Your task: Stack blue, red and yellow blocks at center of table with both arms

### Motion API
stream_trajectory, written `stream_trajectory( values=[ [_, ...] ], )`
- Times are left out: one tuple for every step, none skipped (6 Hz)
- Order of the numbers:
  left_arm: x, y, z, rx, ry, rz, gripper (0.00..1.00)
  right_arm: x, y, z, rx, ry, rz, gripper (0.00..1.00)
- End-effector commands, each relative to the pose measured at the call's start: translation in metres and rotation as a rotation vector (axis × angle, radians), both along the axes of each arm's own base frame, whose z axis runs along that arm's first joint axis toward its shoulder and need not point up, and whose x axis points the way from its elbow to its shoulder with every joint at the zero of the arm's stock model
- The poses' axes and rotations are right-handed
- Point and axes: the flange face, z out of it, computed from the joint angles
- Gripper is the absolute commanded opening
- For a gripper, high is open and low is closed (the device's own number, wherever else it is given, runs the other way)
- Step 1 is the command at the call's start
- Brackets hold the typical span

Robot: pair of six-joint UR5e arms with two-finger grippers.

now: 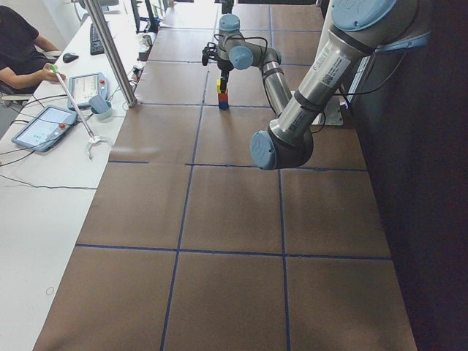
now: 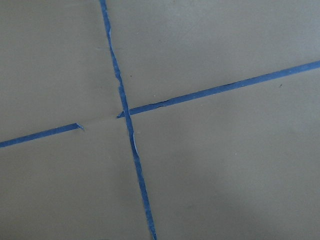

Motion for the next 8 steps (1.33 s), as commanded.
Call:
stream_trajectory(
  values=[
    [-0.091, 0.017, 0.072, 0.092, -0.029, 0.11, 1.0, 0.045, 0.0, 0.024, 0.061, 0.021, -0.015, 1.0],
    [-0.158, 0.025, 0.137, 0.14, -0.077, 0.206, 1.0, 0.076, 0.012, 0.052, 0.099, 0.047, -0.04, 1.0],
    [-0.222, 0.008, 0.171, 0.171, -0.047, 0.248, 1.0, 0.098, 0.029, 0.081, 0.144, 0.056, -0.105, 1.0],
    [-0.286, -0.012, 0.232, 0.202, -0.065, 0.27, 1.0, 0.111, 0.041, 0.098, 0.155, 0.066, -0.126, 1.0],
    [-0.363, -0.033, 0.292, 0.216, -0.058, 0.246, 1.0, 0.118, 0.05, 0.108, 0.164, 0.07, -0.141, 1.0],
    [-0.402, -0.04, 0.353, 0.198, -0.066, 0.257, 1.0, 0.135, 0.053, 0.123, 0.176, 0.064, -0.147, 1.0],
    [-0.433, -0.028, 0.376, 0.136, -0.074, 0.202, 1.0, 0.158, 0.056, 0.142, 0.191, 0.07, -0.16, 1.0],
    [-0.458, 0.003, 0.408, 0.071, -0.093, 0.154, 1.0, 0.176, 0.064, 0.166, 0.184, 0.079, -0.218, 1.0]
  ],
)
